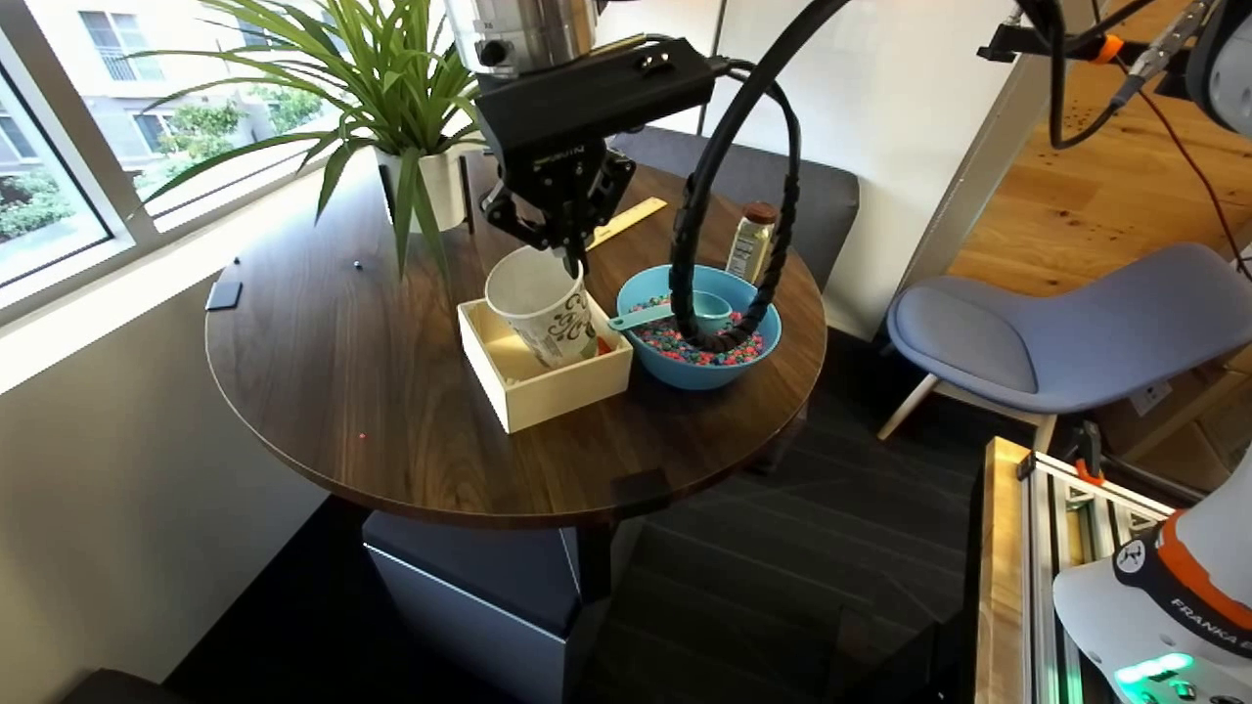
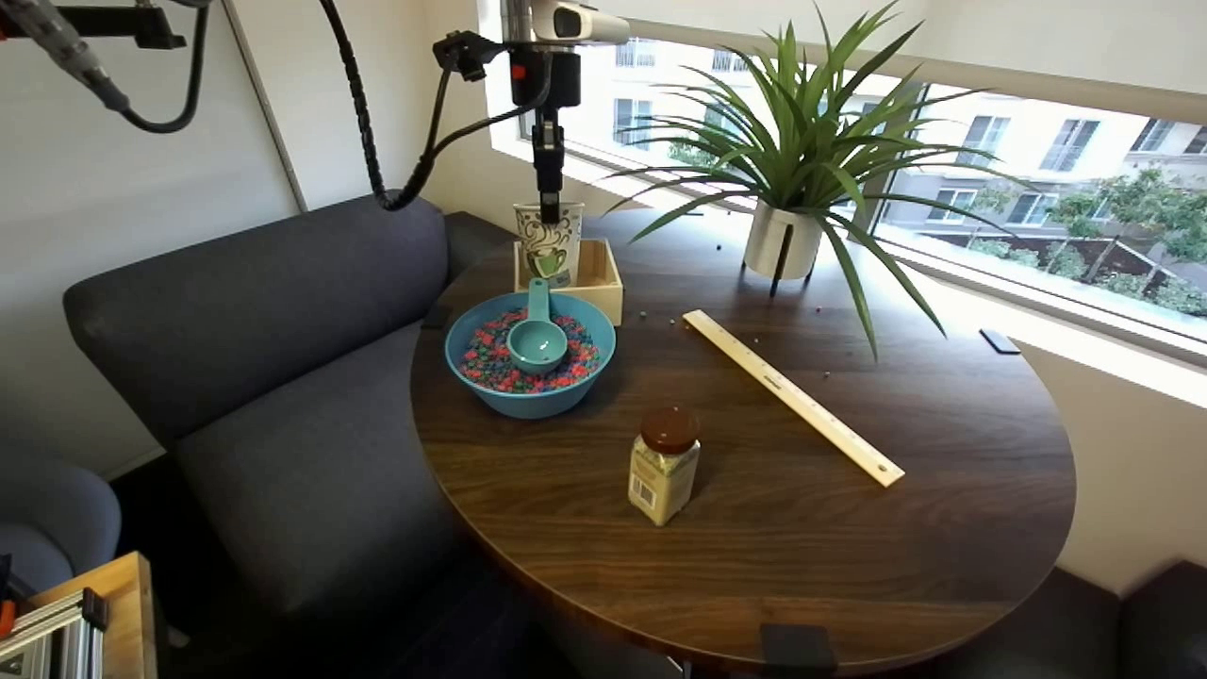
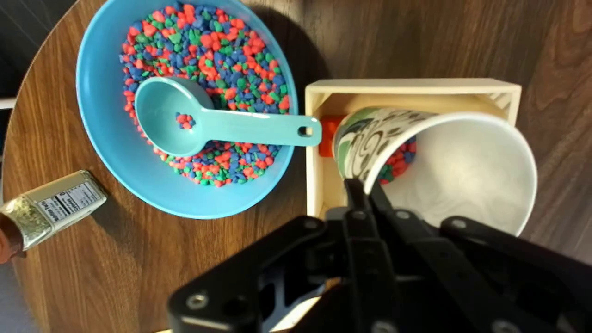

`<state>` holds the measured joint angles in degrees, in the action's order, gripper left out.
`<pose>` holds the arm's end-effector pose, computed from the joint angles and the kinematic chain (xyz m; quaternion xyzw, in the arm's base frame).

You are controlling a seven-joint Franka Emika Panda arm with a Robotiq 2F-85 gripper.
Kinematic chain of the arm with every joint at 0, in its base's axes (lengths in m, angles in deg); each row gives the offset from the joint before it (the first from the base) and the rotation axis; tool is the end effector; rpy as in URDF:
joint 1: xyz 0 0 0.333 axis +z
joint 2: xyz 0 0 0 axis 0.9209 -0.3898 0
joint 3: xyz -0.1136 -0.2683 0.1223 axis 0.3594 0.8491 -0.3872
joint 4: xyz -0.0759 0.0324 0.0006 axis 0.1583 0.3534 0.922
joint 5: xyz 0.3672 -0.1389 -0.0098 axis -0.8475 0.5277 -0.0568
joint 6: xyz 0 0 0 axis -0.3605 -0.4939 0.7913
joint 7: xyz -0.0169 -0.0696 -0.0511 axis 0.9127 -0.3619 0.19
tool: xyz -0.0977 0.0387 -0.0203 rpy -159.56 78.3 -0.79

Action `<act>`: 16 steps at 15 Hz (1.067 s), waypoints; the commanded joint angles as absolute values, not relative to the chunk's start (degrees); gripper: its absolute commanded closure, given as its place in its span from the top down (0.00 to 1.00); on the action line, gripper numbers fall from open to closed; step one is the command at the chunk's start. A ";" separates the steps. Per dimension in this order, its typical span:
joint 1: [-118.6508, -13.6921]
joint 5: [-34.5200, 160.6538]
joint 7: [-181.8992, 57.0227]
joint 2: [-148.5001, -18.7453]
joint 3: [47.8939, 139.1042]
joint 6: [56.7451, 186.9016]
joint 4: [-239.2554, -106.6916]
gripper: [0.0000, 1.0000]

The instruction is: Pick up the paper cup and put it on the table

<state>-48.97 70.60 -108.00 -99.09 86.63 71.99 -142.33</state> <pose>0.6601 0.2207 0.4975 0.9609 -0.2541 -0.0182 0.1084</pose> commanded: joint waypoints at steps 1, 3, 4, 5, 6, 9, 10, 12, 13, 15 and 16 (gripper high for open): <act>-48.82 70.28 -108.38 -96.94 86.50 70.94 -141.24 0.01; -49.32 69.68 -109.17 -94.23 86.56 72.45 -140.85 0.01; -49.65 69.07 -109.48 -93.29 86.48 73.14 -140.04 0.01; -50.24 67.43 -109.66 -92.70 86.03 75.27 -139.74 0.01; -50.62 65.68 -109.46 -92.63 85.62 76.60 -138.76 0.01; -51.00 58.73 -107.96 -94.58 83.86 80.87 -137.22 0.01; -50.33 58.26 -107.71 -95.62 83.47 82.20 -137.02 0.01; -48.34 60.53 -108.12 -98.33 83.19 84.65 -136.28 0.01; -47.46 61.76 -108.63 -100.11 83.25 85.42 -135.52 0.01; -45.90 63.58 -109.68 -103.02 83.97 86.81 -134.65 0.01; -44.93 65.19 -110.85 -104.43 84.70 87.47 -134.06 0.01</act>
<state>-47.22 61.77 -108.40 -99.46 83.44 86.22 -137.91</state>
